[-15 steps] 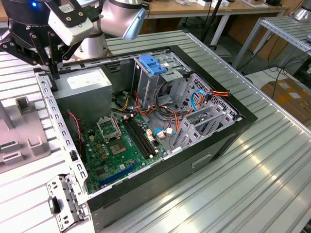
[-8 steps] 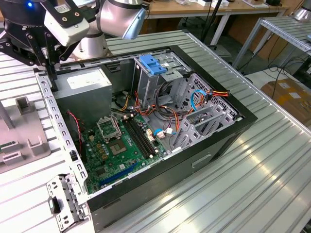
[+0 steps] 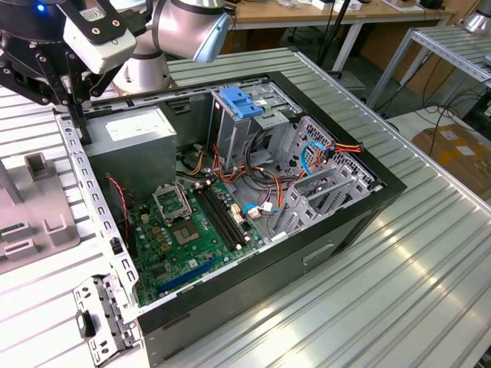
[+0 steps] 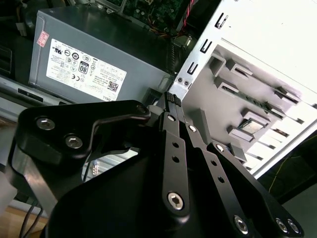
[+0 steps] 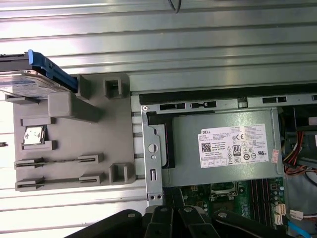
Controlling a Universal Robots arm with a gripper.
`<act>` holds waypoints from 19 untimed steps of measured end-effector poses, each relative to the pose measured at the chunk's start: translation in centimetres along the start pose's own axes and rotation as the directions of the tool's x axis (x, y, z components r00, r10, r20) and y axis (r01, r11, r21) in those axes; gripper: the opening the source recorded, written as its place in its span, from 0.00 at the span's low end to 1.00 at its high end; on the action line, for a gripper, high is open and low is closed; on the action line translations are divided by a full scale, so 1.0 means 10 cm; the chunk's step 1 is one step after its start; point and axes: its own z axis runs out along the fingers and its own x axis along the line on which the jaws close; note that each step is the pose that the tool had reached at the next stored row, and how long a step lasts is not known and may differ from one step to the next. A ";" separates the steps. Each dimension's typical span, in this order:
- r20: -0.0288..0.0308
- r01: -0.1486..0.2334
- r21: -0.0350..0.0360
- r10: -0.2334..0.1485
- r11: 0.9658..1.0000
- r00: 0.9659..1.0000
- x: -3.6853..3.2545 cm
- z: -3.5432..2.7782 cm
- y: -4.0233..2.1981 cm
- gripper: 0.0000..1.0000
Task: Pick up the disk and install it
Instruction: 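Reach for the disk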
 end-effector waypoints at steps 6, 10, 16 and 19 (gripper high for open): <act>0.000 0.000 0.000 0.000 1.000 1.000 0.032 0.002 -0.003 0.11; 0.000 0.000 0.000 0.000 1.000 1.000 0.055 0.003 -0.004 0.11; 0.000 0.000 0.000 0.000 1.000 1.000 0.110 0.007 -0.009 0.11; 0.000 0.000 0.000 0.000 1.000 1.000 0.140 0.008 -0.011 0.11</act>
